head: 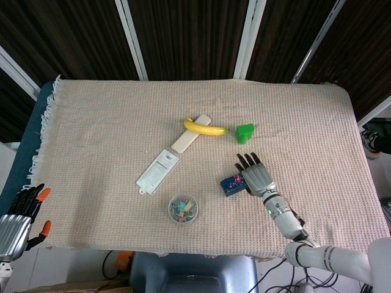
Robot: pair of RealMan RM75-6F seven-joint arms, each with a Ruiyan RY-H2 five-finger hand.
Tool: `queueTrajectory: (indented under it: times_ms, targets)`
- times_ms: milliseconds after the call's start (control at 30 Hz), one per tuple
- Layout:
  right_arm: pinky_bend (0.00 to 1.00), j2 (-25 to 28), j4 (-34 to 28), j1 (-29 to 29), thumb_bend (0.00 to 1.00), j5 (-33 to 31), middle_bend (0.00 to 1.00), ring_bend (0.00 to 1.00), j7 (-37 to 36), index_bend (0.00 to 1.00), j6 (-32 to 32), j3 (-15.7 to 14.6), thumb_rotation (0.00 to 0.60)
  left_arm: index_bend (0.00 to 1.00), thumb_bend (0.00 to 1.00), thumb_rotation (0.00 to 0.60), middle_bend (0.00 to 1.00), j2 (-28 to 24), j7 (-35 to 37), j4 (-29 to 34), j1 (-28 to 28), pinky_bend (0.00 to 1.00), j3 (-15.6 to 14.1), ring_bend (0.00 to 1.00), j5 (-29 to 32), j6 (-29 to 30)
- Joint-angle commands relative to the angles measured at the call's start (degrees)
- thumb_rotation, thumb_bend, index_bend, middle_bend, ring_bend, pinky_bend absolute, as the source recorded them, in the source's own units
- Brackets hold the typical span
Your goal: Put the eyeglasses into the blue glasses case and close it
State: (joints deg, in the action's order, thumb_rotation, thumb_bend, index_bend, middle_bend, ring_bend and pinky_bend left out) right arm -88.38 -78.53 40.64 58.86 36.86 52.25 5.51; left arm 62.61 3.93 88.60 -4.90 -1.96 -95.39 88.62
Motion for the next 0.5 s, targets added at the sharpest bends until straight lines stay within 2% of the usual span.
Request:
queueTrajectory:
  times_ms: [33, 167, 267, 400, 500]
  targets:
    - [0.0, 0.5, -0.7, -0.3, 0.4, 0.6, 0.0, 0.0, -0.6, 0.09, 0.8, -0.1, 0.6, 0.0, 0.43, 0.6, 0.0, 0.0, 0.1, 0.0, 0.0, 0.09, 0.0, 0.0, 0.0, 0.0]
    - [0.0, 3.0, -4.4, -2.3, 0.4, 3.2, 0.0, 0.0, -2.1, 0.08, 4.7, -0.8, 0.6, 0.0, 0.43, 0.6, 0.0, -0.1, 0.2, -0.1, 0.1, 0.09, 0.0, 0.0, 0.0, 0.2]
    - [0.0, 6.4, -9.4, -5.9, 0.4, 7.1, 0.0, 0.0, -3.3, 0.08, 11.0, -2.4, 0.6, 0.0, 0.43, 0.6, 0.0, -0.1, 0.4, -0.1, 0.2, 0.09, 0.1, 0.0, 0.0, 0.6]
    - [0.0, 11.4, -15.4, -13.3, 0.37, 14.7, 0.0, 0.0, -5.3, 0.06, 22.3, -7.1, 0.6, 0.0, 0.43, 0.6, 0.0, 0.1, 0.5, -0.3, 0.5, 0.09, 0.3, 0.0, 0.0, 1.3]
    - [0.0, 13.0, -14.6, -20.7, 0.3, 21.8, 0.0, 0.0, -8.2, 0.03, 33.2, -11.4, 0.6, 0.0, 0.43, 0.6, 0.0, 0.3, 0.1, -0.4, 0.6, 0.08, 0.4, 0.0, 0.0, 1.6]
